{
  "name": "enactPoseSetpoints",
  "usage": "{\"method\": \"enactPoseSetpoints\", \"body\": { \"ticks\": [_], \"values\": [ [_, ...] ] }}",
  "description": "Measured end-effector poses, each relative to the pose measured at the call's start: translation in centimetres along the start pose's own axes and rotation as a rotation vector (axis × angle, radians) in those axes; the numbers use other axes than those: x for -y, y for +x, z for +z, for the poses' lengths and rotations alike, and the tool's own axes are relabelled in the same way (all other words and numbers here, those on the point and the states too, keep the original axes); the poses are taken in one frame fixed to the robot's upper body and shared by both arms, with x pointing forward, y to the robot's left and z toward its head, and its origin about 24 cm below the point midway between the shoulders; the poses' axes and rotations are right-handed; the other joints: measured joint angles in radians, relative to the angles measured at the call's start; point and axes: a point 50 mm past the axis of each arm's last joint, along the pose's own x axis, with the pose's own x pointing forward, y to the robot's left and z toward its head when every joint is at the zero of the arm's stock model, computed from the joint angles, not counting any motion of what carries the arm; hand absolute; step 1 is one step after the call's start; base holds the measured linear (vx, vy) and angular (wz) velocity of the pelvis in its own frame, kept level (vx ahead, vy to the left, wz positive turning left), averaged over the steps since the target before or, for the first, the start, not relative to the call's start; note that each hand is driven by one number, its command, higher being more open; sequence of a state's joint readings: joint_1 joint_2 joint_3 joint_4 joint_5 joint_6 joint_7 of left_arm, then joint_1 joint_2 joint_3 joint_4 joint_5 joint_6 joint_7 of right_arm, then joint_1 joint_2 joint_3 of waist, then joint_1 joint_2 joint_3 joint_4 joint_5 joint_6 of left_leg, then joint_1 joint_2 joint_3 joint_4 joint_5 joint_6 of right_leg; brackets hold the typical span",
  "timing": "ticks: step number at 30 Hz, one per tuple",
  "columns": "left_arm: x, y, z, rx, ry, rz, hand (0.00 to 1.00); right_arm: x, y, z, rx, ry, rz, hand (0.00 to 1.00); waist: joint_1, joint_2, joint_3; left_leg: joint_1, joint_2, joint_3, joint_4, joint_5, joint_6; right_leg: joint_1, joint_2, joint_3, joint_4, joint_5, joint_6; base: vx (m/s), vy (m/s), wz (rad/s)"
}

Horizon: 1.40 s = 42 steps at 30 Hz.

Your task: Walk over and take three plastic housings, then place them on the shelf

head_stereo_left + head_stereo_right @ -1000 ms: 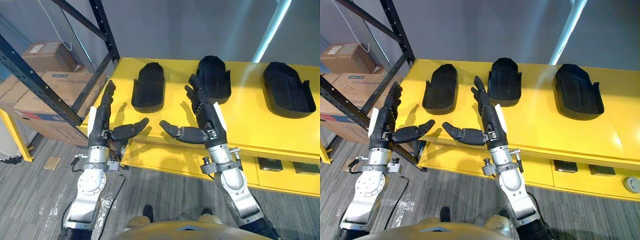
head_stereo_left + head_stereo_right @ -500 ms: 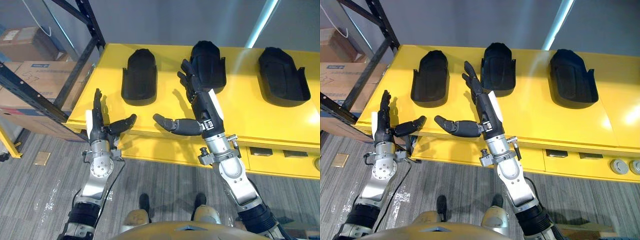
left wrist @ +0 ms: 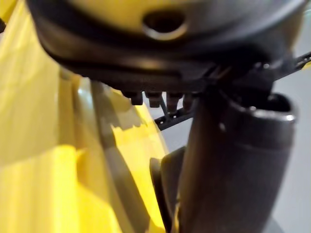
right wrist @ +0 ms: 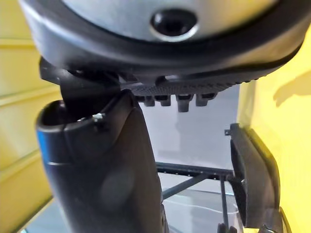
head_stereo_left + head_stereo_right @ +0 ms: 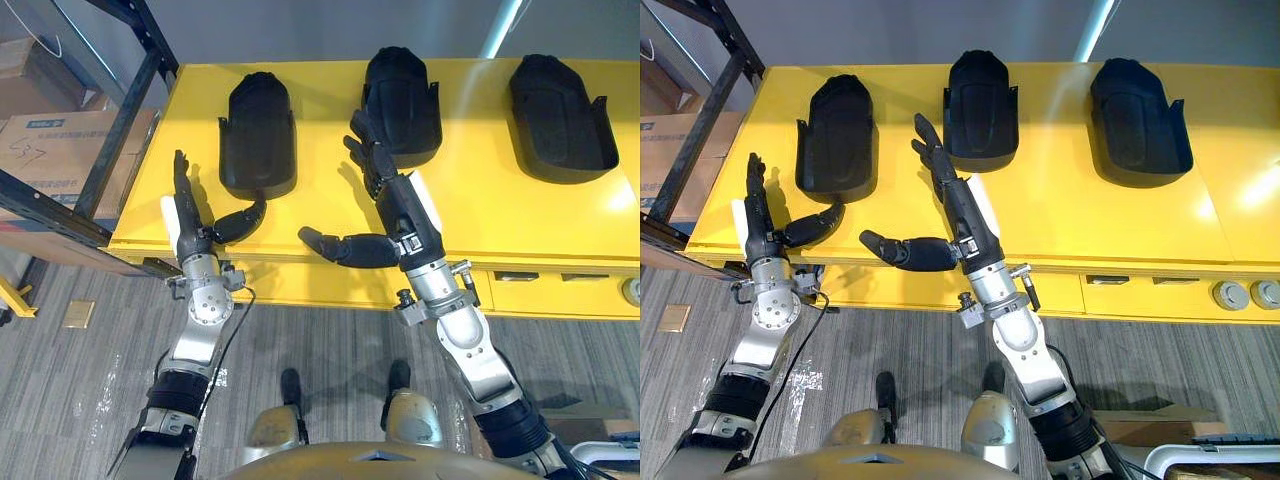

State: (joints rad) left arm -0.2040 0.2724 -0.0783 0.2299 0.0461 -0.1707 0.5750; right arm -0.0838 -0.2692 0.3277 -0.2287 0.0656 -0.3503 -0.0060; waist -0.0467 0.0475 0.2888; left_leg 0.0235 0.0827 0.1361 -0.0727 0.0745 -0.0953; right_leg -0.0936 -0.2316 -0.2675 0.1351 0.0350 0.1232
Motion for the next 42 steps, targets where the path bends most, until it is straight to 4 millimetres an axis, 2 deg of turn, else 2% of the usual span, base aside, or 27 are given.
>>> {"method": "enactPoseSetpoints", "body": {
  "ticks": [15, 29, 42],
  "values": [
    [-1.1, 1.8, 0.1, -0.007, -0.001, 0.140, 1.00, -0.1, 0.3, 0.0, -0.001, 0.009, -0.006, 1.00, -0.013, 0.001, 0.029, -0.015, 0.001, 0.015, 0.018, 0.002, 0.000, -0.029, -0.001, 0.018, 0.025, -0.002, -0.004, -0.01, -0.006, -0.02],
    [-3.0, 2.3, -0.1, -0.022, -0.012, 0.271, 1.00, -0.2, 0.4, -0.1, -0.019, 0.045, -0.025, 1.00, -0.012, 0.001, 0.031, -0.015, 0.001, 0.017, 0.018, 0.002, 0.000, -0.034, -0.001, 0.021, 0.029, -0.002, -0.004, 0.00, 0.000, 0.00],
    [-3.8, 2.5, -0.3, -0.046, -0.044, 0.316, 1.00, 0.0, 0.1, -0.3, -0.030, 0.033, -0.016, 1.00, -0.014, 0.002, 0.031, -0.012, 0.001, 0.034, 0.018, -0.001, 0.000, -0.043, 0.000, 0.038, 0.034, -0.002, -0.004, 0.00, -0.003, -0.03]
  ]
}}
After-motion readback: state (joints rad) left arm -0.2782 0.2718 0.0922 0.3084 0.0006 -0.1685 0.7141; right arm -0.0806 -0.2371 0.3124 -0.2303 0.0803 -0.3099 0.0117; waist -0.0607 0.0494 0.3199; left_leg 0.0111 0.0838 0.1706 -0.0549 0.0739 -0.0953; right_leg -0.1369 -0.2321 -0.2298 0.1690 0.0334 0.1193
